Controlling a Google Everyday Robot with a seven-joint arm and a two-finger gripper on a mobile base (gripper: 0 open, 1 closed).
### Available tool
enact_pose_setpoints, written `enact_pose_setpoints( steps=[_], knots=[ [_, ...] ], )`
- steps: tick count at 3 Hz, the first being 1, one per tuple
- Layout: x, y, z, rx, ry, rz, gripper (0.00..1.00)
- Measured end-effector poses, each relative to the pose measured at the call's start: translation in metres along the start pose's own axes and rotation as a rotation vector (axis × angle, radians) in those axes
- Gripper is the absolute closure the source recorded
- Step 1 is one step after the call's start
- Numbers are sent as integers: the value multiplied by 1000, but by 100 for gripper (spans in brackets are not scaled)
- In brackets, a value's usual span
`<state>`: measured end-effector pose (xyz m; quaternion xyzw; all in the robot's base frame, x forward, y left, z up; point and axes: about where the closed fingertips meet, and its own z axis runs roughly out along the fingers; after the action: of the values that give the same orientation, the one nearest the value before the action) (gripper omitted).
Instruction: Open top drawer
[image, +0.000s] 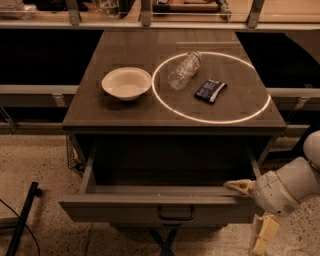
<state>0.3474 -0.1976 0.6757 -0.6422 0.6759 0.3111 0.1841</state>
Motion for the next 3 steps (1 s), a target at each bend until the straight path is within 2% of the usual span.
enact_pose_setpoints(
  steps=[2,3],
  knots=[
    [-16,-28,-1,48,-43,-17,0],
    [-25,-49,0,86,-66,-25,0]
  ],
)
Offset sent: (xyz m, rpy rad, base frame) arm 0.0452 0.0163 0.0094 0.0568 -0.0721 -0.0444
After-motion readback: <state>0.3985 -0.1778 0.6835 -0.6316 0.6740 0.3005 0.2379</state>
